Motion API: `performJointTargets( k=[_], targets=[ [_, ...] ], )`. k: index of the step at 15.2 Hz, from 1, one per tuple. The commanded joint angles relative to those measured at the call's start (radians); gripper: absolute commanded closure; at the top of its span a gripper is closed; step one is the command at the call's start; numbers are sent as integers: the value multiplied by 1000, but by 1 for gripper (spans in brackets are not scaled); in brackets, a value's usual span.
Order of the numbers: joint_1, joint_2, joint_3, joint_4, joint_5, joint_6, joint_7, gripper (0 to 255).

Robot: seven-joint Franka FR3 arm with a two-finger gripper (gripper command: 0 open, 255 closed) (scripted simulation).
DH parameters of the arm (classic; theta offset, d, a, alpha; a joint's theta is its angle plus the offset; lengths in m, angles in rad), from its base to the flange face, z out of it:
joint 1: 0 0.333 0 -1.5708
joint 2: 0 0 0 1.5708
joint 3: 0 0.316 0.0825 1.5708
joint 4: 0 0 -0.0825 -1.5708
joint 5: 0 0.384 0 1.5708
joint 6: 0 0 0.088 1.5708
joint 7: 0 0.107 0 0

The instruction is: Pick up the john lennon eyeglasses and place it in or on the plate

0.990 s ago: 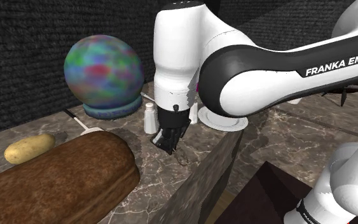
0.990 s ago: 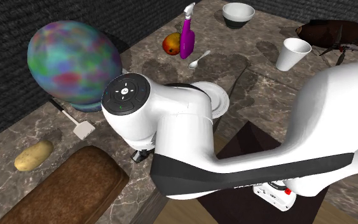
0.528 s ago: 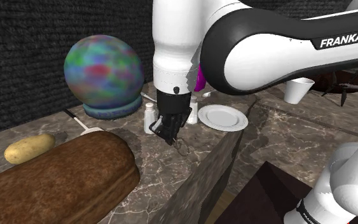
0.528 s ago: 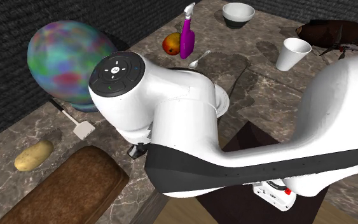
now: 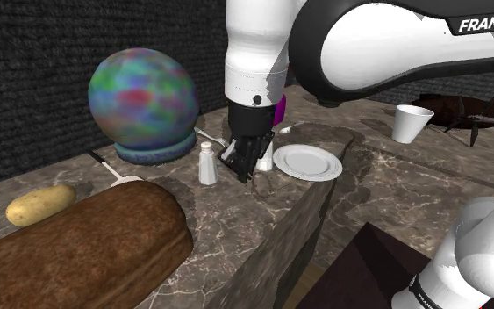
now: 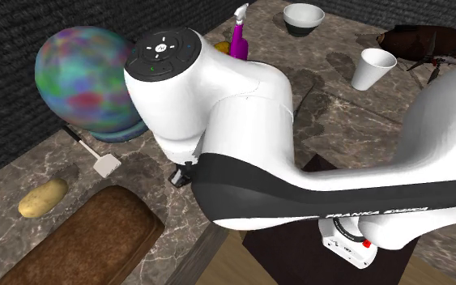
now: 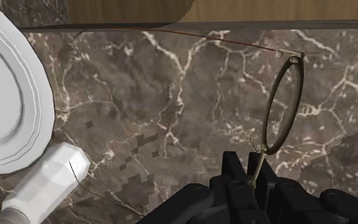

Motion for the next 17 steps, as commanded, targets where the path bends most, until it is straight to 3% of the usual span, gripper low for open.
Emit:
performJointTargets(
  k=[1,8,17],
  targets=[
    [-12,-47,-44,-46,22,9,-64,255],
    [-45,-171,-194,-179,53,31,-263,255],
    [-97,-239,-354,-279,32,66,-471,255]
  ],
)
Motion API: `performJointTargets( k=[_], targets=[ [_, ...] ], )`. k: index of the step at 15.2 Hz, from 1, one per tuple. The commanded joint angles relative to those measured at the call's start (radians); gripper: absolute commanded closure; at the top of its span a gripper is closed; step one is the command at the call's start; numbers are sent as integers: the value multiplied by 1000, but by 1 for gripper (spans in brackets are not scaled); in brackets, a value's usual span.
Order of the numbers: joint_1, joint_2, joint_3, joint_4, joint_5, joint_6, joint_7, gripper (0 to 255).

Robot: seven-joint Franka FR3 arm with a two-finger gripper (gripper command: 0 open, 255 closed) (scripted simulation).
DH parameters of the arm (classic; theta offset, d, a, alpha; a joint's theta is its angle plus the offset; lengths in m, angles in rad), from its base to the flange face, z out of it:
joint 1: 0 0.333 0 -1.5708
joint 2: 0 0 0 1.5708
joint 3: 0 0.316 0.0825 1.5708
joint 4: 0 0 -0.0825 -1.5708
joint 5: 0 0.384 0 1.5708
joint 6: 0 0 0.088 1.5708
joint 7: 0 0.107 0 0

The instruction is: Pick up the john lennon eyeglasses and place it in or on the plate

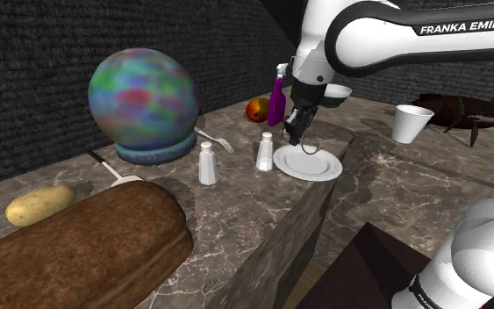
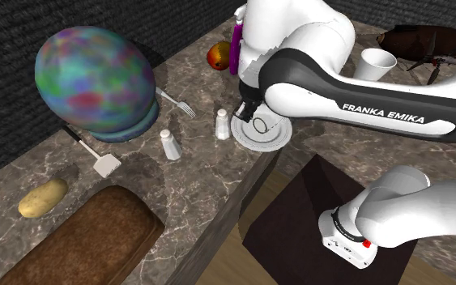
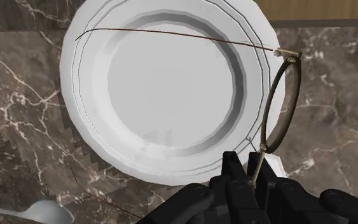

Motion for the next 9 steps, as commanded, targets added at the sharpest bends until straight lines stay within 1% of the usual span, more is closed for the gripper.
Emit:
performJointTargets(
  k=[1,9],
  targets=[
    [-3,-3,-8,-24,-2,22,-13,255],
    [1,-4,-1,-133,2,129,-7,255]
  ],
)
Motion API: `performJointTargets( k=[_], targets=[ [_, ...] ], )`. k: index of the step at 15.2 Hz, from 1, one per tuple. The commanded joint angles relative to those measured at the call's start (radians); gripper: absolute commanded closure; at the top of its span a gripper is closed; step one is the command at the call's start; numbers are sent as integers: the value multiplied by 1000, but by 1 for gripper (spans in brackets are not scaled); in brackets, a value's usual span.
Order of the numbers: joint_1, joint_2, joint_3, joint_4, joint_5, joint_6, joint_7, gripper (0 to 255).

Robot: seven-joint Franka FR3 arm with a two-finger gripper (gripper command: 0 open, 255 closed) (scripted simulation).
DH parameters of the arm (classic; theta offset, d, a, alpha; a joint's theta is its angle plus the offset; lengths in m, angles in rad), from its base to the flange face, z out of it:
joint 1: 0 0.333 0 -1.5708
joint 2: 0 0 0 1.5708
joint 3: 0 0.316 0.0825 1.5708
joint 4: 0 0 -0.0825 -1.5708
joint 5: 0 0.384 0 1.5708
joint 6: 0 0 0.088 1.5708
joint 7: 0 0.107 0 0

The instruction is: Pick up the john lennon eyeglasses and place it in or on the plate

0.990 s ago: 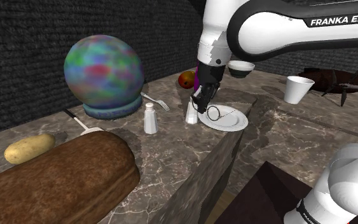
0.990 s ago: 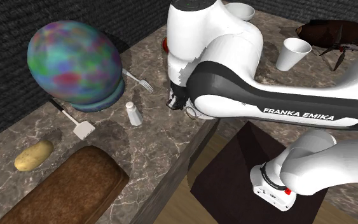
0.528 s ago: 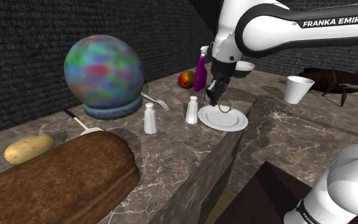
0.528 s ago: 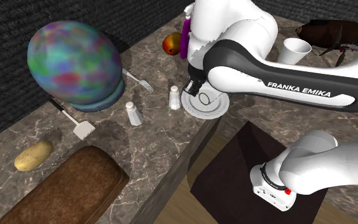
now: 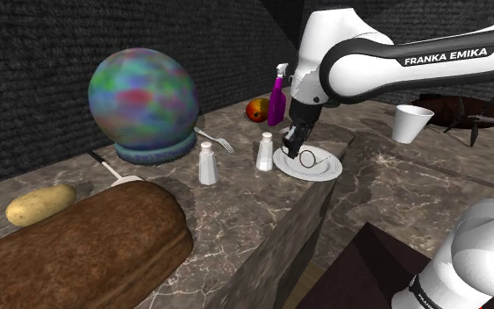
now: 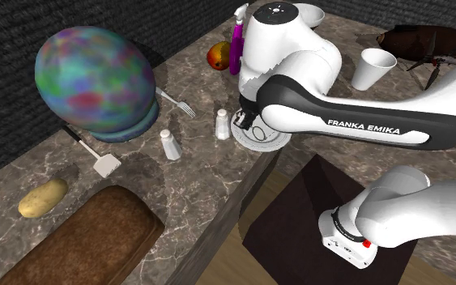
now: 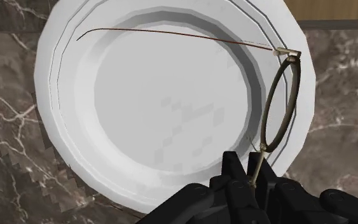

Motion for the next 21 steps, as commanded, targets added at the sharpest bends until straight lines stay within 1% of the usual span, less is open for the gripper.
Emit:
performJointTargets(
  k=[1,3,11,12,17,21],
  targets=[
    [1,0,2,-27,1,27,2,255],
    [2,2,5,-55,2,57,4,255],
    [2,2,5,-55,2,57,4,255],
    [2,2,5,-55,2,57,4,0],
    [2,2,5,-55,2,57,4,0],
    [3,-18,-2,56,3,-73,2,0]
  ],
)
